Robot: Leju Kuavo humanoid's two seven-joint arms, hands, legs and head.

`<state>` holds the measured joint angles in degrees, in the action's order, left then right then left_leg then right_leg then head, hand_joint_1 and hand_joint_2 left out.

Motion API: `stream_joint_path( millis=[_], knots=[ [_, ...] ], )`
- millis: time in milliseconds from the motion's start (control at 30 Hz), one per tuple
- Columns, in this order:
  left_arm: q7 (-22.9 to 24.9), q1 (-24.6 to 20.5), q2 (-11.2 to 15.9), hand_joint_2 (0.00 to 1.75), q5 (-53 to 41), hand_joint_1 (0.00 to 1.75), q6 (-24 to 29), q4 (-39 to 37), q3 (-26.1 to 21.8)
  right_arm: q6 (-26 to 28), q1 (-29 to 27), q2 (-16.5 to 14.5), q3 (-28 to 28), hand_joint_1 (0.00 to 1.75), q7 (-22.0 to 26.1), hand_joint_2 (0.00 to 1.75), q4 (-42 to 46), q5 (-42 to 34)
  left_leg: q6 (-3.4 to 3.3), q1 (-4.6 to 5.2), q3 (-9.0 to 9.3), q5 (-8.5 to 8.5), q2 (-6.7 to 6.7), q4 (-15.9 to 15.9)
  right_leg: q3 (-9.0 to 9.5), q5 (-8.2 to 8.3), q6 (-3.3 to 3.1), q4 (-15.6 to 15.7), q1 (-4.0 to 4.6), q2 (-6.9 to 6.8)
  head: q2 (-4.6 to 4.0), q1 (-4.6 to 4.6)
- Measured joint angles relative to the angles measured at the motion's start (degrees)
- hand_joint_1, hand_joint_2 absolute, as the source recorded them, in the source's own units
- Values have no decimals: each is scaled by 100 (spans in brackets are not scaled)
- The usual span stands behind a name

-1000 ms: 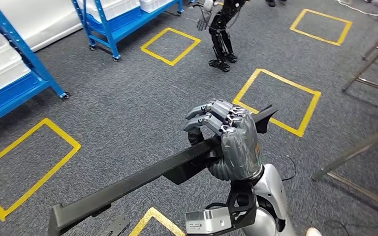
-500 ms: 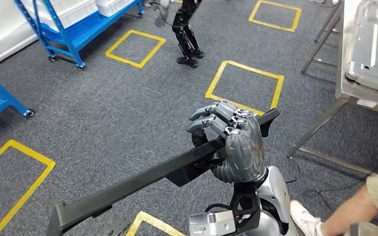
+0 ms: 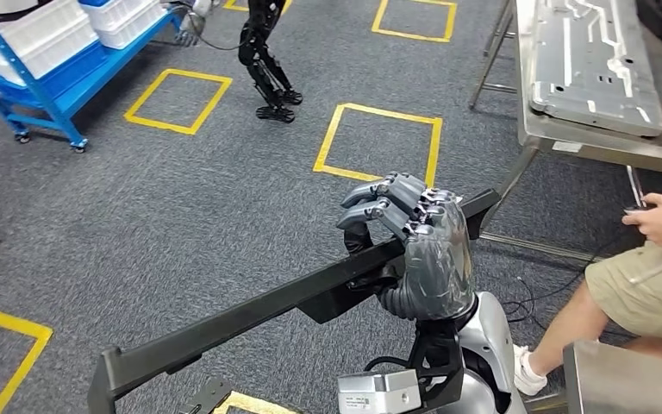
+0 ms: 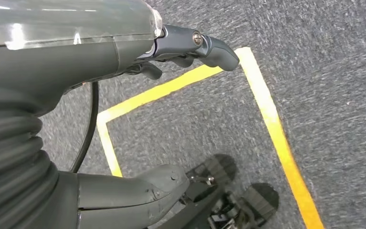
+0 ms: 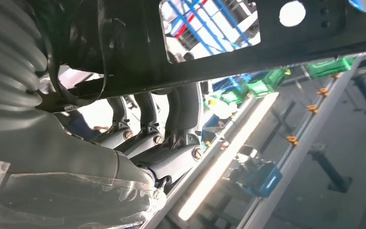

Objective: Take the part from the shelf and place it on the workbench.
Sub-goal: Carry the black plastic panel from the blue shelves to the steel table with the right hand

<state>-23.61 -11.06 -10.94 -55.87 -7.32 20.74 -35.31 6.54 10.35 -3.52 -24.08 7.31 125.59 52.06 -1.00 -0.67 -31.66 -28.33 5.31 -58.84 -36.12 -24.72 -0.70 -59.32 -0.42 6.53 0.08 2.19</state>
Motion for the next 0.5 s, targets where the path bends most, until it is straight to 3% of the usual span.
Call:
stream_joint_path(
  millis=[67,100,167,233,300,333,367,433,500],
  knots=[
    [14,0,-1,175,21,0,1,5,35,4,-10,0,9,175,3,175,8,7,-31,16,22,12,-58,58,-48,46,90,16,-25,136,-1,0],
    [17,-5,-4,175,27,0,2,7,56,6,-20,1,15,175,5,175,14,11,-63,12,33,43,-133,94,-68,43,121,5,-24,111,-1,-1],
    [16,-16,-12,175,42,0,8,9,78,14,-32,1,24,175,21,175,28,23,-135,-4,57,105,-302,177,-195,-135,163,-243,7,-168,-1,-5],
    [15,3,-10,175,58,0,17,9,82,29,-48,4,30,175,50,175,37,40,-172,11,57,121,-477,200,-492,-499,187,-885,6,-507,1,-8],
    [16,30,-1,175,70,0,27,9,82,54,-81,10,43,175,70,175,36,62,-178,23,46,110,-665,193,-740,-688,220,-1426,-26,-600,0,-7],
    [16,36,3,175,75,0,33,9,85,67,-96,15,53,175,75,175,35,70,-176,24,43,100,-753,187,-726,-633,234,-1427,-40,-625,-1,-8],
    [15,36,3,175,80,0,40,9,91,79,-107,19,63,175,78,175,35,77,-167,23,45,86,-831,179,-595,-490,242,-1211,-51,-661,-2,-7],
    [9,34,2,175,102,0,62,9,113,104,-113,24,76,175,89,175,36,86,-129,32,59,45,-952,154,-157,-185,232,-454,-36,-852,-2,-8],
    [-5,30,3,175,140,0,94,9,138,138,-114,25,84,175,102,175,37,96,-69,54,72,3,-1045,129,78,-85,180,-8,9,-980,-1,-6]
  ],
)
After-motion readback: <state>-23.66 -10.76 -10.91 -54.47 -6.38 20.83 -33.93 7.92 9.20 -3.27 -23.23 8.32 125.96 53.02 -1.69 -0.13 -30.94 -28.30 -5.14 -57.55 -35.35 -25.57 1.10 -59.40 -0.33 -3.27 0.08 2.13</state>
